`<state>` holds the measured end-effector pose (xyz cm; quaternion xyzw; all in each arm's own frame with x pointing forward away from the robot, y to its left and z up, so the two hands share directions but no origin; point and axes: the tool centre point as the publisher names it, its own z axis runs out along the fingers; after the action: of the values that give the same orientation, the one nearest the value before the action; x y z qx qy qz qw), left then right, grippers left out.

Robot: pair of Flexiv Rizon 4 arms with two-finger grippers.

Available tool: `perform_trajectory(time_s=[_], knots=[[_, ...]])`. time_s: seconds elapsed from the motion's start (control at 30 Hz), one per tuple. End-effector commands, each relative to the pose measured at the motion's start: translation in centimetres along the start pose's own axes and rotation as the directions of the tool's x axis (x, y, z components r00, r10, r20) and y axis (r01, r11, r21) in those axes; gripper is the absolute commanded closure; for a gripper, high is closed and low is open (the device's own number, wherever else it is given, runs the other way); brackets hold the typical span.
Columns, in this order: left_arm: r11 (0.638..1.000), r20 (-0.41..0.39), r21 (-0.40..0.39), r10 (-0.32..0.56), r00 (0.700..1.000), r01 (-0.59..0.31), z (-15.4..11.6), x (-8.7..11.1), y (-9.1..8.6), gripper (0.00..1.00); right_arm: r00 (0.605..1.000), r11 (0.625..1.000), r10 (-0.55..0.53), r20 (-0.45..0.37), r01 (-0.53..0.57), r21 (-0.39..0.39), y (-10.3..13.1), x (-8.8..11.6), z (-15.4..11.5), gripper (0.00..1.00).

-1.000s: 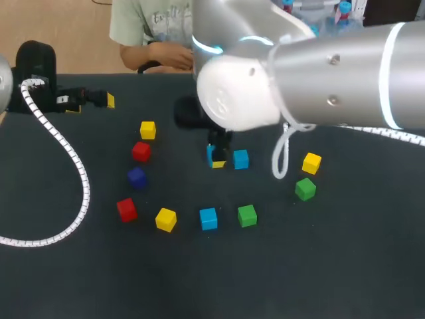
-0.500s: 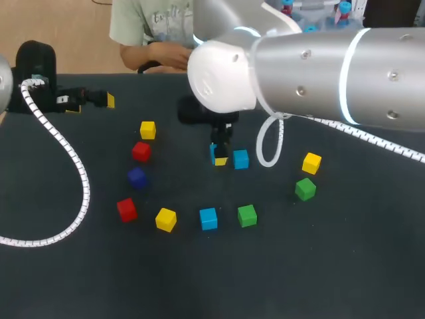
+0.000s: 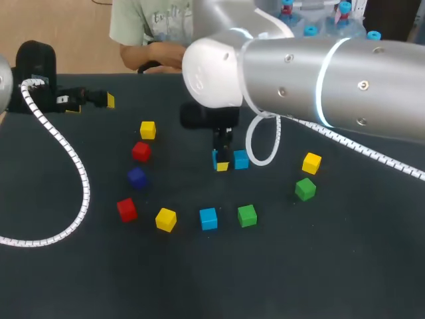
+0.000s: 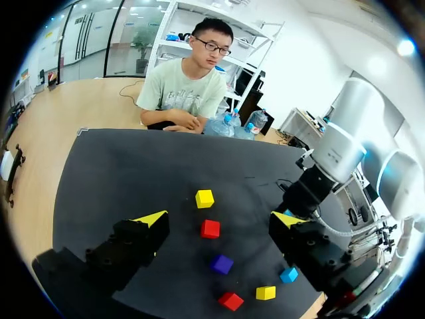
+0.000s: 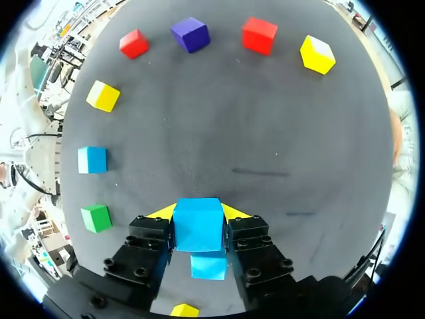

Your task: Place the blue cubes, place green cubes on the blue cubes, place the yellow cubes on the green cubes, then place the red cubes on the yellow cubes, and place purple cube on the red cubes.

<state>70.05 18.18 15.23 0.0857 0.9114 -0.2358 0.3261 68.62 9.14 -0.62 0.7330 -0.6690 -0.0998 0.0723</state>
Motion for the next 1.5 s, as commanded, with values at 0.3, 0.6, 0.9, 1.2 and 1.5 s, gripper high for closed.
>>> perform_trajectory(time_s=[0.3,0.6,0.9,1.2,1.5], knots=[[1.000,0.006,0.009,0.001,1.000,-0.001,0.00,0.14,0.19,0.00,1.000,1.000,0.011,0.008,-0.011,-0.019,-0.01,0.56,0.36,1.00],[1.000,0.006,0.009,0.001,1.000,-0.001,0.00,0.14,0.19,0.00,1.000,1.000,0.016,0.010,-0.016,-0.019,0.14,0.75,0.41,1.00],[1.000,0.006,0.009,0.001,1.000,-0.001,0.00,0.14,0.19,0.00,1.000,1.000,0.008,0.006,-0.008,-0.017,0.29,0.54,0.44,1.00],[1.000,0.006,0.009,0.001,1.000,-0.001,0.00,0.14,0.19,0.00,1.000,1.000,0.017,-0.017,-0.017,-0.006,0.38,0.60,0.49,1.00],[1.000,0.006,0.009,0.001,1.000,-0.001,0.00,0.14,0.19,0.00,1.000,1.000,0.013,-0.018,-0.014,-0.011,0.22,0.37,0.64,1.00]])
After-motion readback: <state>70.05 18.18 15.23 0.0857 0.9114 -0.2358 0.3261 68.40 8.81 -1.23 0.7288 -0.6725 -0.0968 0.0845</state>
